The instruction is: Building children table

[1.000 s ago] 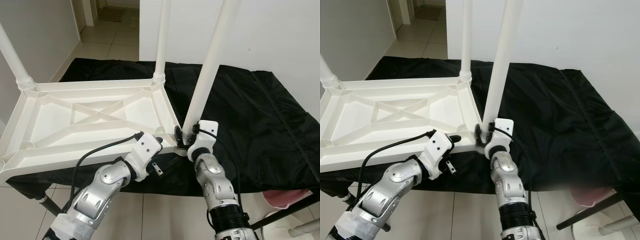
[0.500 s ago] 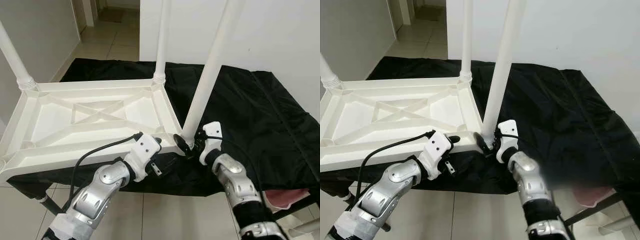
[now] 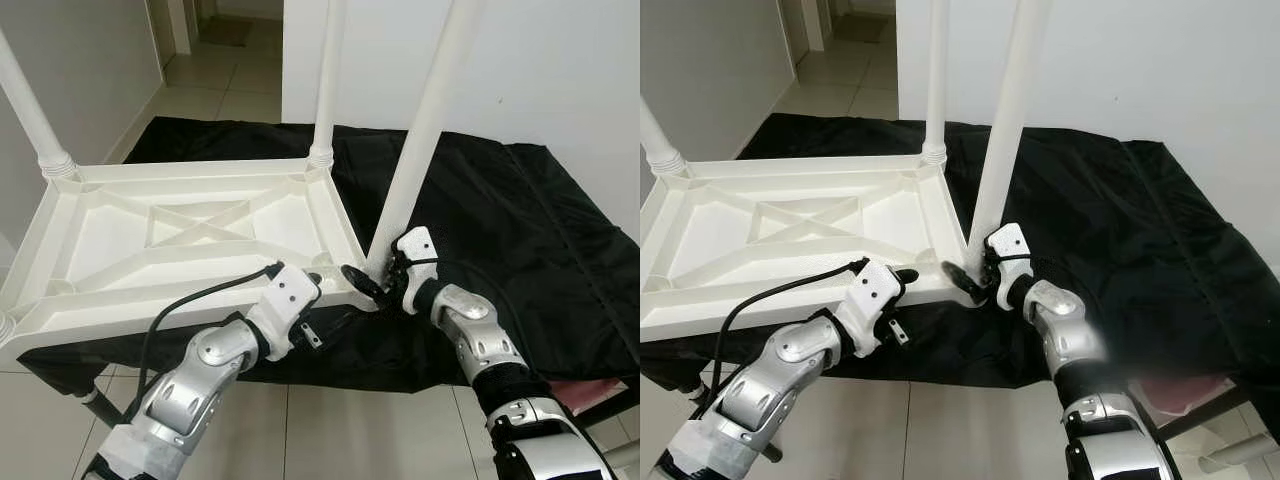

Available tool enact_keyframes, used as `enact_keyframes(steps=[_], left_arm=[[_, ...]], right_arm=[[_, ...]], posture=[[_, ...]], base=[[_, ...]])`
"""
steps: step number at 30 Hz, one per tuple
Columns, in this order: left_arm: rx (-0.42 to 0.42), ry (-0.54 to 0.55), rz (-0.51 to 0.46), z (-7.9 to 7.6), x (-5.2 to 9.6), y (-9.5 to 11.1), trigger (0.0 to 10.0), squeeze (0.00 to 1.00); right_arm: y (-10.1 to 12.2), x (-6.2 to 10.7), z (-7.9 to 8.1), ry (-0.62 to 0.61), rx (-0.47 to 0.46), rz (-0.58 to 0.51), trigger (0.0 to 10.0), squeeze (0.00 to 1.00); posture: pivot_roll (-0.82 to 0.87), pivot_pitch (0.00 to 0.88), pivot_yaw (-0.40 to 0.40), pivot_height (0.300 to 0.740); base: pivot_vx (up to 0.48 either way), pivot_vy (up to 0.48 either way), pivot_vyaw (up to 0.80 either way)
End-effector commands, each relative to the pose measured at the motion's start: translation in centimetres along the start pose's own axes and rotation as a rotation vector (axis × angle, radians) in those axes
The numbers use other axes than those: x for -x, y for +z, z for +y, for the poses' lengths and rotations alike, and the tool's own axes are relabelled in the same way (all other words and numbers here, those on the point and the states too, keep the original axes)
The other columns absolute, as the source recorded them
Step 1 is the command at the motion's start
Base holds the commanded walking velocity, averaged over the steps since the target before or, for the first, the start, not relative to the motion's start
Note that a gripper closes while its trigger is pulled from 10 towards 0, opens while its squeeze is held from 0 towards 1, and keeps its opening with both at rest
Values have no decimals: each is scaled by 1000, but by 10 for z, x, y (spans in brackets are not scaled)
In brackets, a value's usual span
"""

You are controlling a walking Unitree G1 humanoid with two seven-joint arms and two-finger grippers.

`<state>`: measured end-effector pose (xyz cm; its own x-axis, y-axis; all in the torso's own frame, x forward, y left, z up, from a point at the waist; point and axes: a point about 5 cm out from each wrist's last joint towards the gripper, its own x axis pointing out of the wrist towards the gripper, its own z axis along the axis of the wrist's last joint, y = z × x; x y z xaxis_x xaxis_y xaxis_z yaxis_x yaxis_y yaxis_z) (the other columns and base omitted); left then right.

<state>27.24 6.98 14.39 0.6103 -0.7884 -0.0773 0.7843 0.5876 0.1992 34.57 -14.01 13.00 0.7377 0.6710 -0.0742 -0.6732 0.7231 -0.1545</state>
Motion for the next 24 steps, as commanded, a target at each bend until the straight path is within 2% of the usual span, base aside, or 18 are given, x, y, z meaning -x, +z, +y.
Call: enact_keyframes(steps=[1,9,10,11,18,23,24], left_arm=[[-6,-37,6,-2,2,-1,10000,0],[-5,-40,7,-2,2,-1,10000,0],[-5,-42,7,-2,2,-1,10000,0],[-6,-43,8,-2,2,-1,10000,0],[-6,-44,9,-2,2,-1,10000,0],[-5,-45,11,-2,3,-1,10000,0],[-5,-46,11,-2,3,-1,10000,0]], right_arm=[[2,-2,-1,17,14,-2,0,0],[-2,-1,-2,30,-2,-11,0,0],[-3,-1,-3,22,-6,-13,4627,0],[-3,-1,-3,14,-15,-18,10000,0],[1,-3,-3,-60,-65,-43,10000,0],[7,-6,4,-141,-92,-74,10000,0],[9,-7,7,-190,-120,-79,10000,0]], posture=[[44,25,-63,740],[39,27,-57,740],[38,27,-55,740],[38,27,-55,740],[39,29,-53,740],[37,30,-51,740],[41,31,-53,740]], base=[[0,0,0],[0,0,0],[0,0,0],[0,0,0],[0,0,0],[0,0,0],[0,0,0]])
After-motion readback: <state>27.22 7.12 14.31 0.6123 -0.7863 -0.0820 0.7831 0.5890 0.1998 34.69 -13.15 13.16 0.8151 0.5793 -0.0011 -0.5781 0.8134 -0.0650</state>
